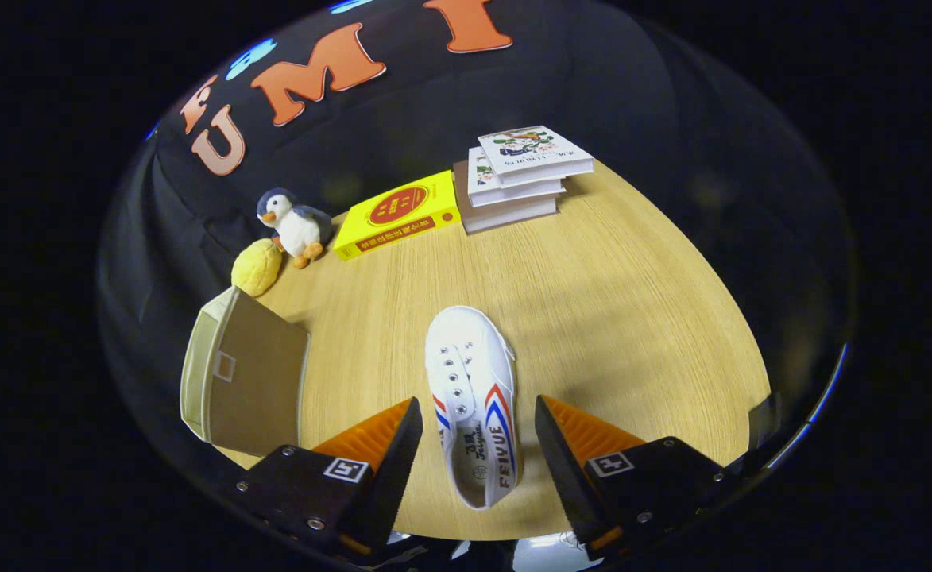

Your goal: Open the storage box then place both shoes into the box .Put the left shoe in first, then the right shoe, with the right side of both shoes facing outward in a uniform manner.

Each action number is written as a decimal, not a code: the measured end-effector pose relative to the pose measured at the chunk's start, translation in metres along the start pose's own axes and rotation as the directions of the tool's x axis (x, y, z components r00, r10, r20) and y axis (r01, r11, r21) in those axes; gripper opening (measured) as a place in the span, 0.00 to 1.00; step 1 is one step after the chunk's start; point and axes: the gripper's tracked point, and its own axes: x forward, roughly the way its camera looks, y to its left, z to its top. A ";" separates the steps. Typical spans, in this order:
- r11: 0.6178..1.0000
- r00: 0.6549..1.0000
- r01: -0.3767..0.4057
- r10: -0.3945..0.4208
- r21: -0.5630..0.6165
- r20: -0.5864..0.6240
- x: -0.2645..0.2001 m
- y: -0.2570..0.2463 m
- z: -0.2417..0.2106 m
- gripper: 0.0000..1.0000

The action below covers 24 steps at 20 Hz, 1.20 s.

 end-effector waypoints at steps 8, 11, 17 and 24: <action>0.994 0.992 -0.010 -0.004 -0.111 -0.124 0.048 -0.013 -0.035 0.55; 0.995 0.988 -0.034 0.019 -0.097 -0.154 0.060 -0.008 -0.040 0.44; 0.994 0.974 -0.077 0.058 -0.078 -0.217 0.066 -0.010 -0.044 0.33; 0.998 0.990 -0.065 0.065 0.003 -0.125 0.064 -0.014 -0.039 0.17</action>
